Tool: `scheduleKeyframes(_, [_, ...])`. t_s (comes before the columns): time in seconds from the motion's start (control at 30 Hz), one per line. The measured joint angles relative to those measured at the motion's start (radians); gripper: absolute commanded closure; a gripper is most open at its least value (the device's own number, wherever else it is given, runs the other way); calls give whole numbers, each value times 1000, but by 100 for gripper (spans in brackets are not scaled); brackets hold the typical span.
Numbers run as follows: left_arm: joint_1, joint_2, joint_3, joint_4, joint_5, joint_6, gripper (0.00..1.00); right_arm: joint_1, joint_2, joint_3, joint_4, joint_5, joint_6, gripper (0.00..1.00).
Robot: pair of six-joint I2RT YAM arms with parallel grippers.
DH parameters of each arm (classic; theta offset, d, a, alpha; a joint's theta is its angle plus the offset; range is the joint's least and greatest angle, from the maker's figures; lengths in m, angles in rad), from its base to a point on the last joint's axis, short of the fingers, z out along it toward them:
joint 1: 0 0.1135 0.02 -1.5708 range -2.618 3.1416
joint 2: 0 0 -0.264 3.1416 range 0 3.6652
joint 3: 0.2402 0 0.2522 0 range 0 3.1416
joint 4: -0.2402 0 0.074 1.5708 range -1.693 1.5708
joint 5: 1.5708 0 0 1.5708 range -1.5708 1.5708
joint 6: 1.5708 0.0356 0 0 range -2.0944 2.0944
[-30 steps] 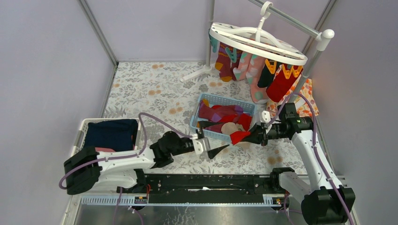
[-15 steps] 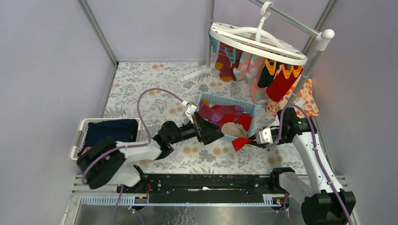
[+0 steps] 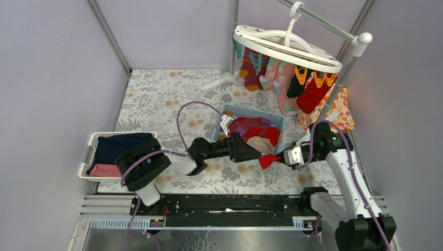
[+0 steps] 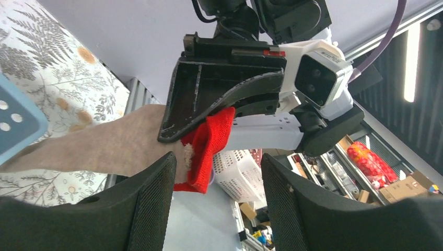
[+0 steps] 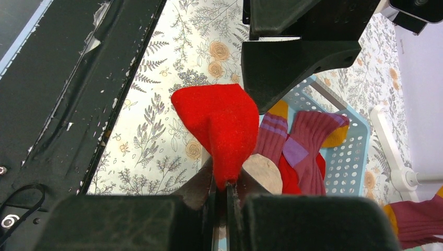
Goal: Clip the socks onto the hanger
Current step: Pick up the sock from the bin.
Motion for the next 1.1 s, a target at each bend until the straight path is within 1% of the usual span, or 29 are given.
scheduleKeyframes(0.17, [-13,7,10,-7,10,-18,36,0,-2,-1,0,0,-2,95])
scheduleKeyframes(0.27, [-19,0,10,-69,9,-4,36,0,-3,-1,0,0,-2,95])
scheduleKeyframes(0.3, [-19,-7,10,-100,8,6,37,0,-3,-1,0,0,-2,95])
scheduleKeyframes(0.33, [-19,-16,10,-131,6,15,41,0,-3,-1,0,0,-2,95])
scheduleKeyframes(0.43, [-21,-40,10,-179,6,33,48,0,-4,-1,3,0,-1,95])
scheduleKeyframes(0.53, [-35,-56,11,-197,6,51,63,0,-3,-2,3,-1,0,95])
scheduleKeyframes(0.57, [-41,-57,13,-200,6,53,65,0,-3,-2,3,-1,1,95])
scheduleKeyframes(0.7, [-53,-51,41,-200,13,58,65,0,-3,-3,5,-1,12,95])
scheduleKeyframes(0.8, [-57,-43,58,-195,23,57,65,0,-4,-3,19,-1,53,95])
scheduleKeyframes(0.87, [-57,-41,58,-195,29,56,71,0,-4,-3,41,0,96,95])
scheduleKeyframes(0.9, [-57,-41,58,-195,32,56,76,0,-4,-3,49,0,111,95])
scheduleKeyframes(1.0, [-58,-41,58,-197,38,61,99,0,-4,-3,72,0,155,95])
scheduleKeyframes(1.1, [-58,-41,58,-200,43,77,100,0,-5,-3,85,0,183,95])
